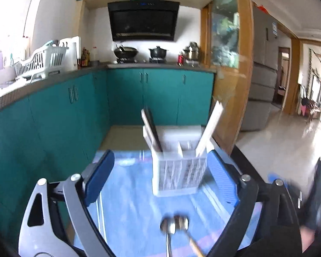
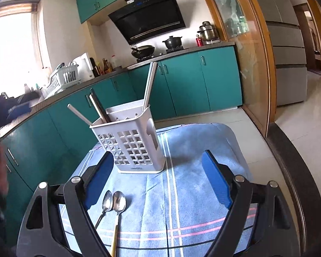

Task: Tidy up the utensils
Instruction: 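Withdraw both tools from the holder back over the spoons, then grasp a silver spoon with the left tool while the right tool grasps another spoon, then lift both spoons and carry them above the white holder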

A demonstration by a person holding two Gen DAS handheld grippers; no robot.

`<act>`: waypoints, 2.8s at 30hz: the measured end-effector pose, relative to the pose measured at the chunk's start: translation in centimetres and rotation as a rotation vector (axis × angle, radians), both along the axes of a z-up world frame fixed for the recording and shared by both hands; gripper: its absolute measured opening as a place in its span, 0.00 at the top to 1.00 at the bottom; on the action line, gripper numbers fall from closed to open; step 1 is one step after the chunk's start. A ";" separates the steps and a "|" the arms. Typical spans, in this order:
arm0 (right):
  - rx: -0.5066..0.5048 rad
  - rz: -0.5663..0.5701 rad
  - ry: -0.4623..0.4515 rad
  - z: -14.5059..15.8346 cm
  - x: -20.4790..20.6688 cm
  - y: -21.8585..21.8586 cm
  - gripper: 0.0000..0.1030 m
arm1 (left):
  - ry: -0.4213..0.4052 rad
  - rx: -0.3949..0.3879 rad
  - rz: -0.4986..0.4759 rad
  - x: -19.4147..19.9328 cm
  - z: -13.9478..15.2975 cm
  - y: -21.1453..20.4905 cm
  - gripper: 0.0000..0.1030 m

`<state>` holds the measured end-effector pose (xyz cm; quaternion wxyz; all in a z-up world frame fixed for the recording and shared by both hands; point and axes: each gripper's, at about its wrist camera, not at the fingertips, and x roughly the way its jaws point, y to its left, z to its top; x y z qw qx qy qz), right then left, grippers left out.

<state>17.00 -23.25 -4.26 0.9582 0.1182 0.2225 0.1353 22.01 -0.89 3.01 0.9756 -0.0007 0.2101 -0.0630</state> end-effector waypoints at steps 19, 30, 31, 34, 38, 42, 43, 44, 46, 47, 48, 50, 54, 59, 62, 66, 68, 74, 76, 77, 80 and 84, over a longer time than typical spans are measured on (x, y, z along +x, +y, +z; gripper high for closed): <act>-0.087 0.083 0.088 -2.6 -0.2 3.6 0.20 | 0.212 -0.048 -0.023 -0.3 -10.2 1.6 0.16; -0.187 0.239 0.148 -3.9 1.5 5.8 0.20 | 0.229 -0.033 -0.030 0.0 -10.3 2.0 0.20; -0.206 0.274 0.163 -4.2 2.2 6.3 0.21 | 0.235 -0.035 -0.029 0.1 -10.3 2.3 0.22; -0.249 0.395 0.248 -6.1 5.4 8.0 0.33 | 0.256 -0.031 -0.018 0.7 -10.4 3.4 0.27; -0.219 0.471 0.330 -8.1 8.2 9.5 0.43 | 0.309 -0.045 -0.023 1.7 -11.2 4.8 0.35; -0.202 0.574 0.397 -9.5 10.3 11.5 0.58 | 0.373 -0.050 -0.040 2.8 -12.6 5.7 0.47; -0.189 0.590 0.412 -9.8 10.7 11.7 0.60 | 0.391 -0.053 -0.045 3.3 -13.1 5.8 0.50; -0.173 0.610 0.434 -10.2 11.2 12.0 0.64 | 0.404 -0.054 -0.048 3.7 -13.4 5.9 0.50; -0.155 0.635 0.470 -11.0 11.7 12.5 0.72 | 0.428 -0.052 -0.065 4.5 -14.1 5.7 0.52; -0.141 0.649 0.491 -11.4 12.0 12.8 0.78 | 0.434 -0.051 -0.073 4.9 -14.3 5.6 0.53; -0.137 0.655 0.496 -11.5 12.1 12.9 0.88 | 0.441 -0.051 -0.087 5.4 -14.5 5.4 0.54; -0.122 0.666 0.510 -11.5 12.0 13.2 0.96 | 0.456 -0.062 -0.127 6.3 -14.8 4.8 0.54; -0.105 0.648 0.477 -9.8 11.0 12.8 0.97 | 0.503 -0.071 -0.240 8.2 -16.0 3.6 0.54; -0.078 0.633 0.464 -8.7 10.1 11.0 0.98 | 0.544 -0.052 -0.364 9.8 -17.2 2.6 0.55; -0.056 0.621 0.446 -8.1 9.5 9.9 0.98 | 0.553 -0.069 -0.428 10.6 -17.5 2.2 0.55; -0.050 0.624 0.427 -7.4 8.5 9.7 0.98 | 0.608 -0.075 -0.463 12.0 -19.0 1.6 0.56; -0.050 0.620 0.423 -7.1 8.4 9.2 0.98 | 0.615 -0.062 -0.477 12.3 -19.7 1.0 0.67; -0.046 0.611 0.421 -6.9 8.4 8.2 0.98 | 0.566 -0.087 -0.441 12.1 -18.6 0.9 0.98; -0.049 0.606 0.412 -6.7 8.2 8.0 0.98 | 0.518 -0.090 -0.421 11.2 -17.1 1.1 0.98; -0.050 0.600 0.407 -6.8 8.3 8.1 0.98 | 0.502 -0.091 -0.408 10.8 -16.4 1.3 0.98; -0.048 0.583 0.375 -5.9 7.6 7.9 0.98 | 0.424 -0.064 -0.350 8.7 -14.4 1.4 0.98; -0.077 0.543 0.293 -3.5 5.9 7.8 0.98 | 0.292 -0.031 -0.267 5.1 -10.8 1.8 0.98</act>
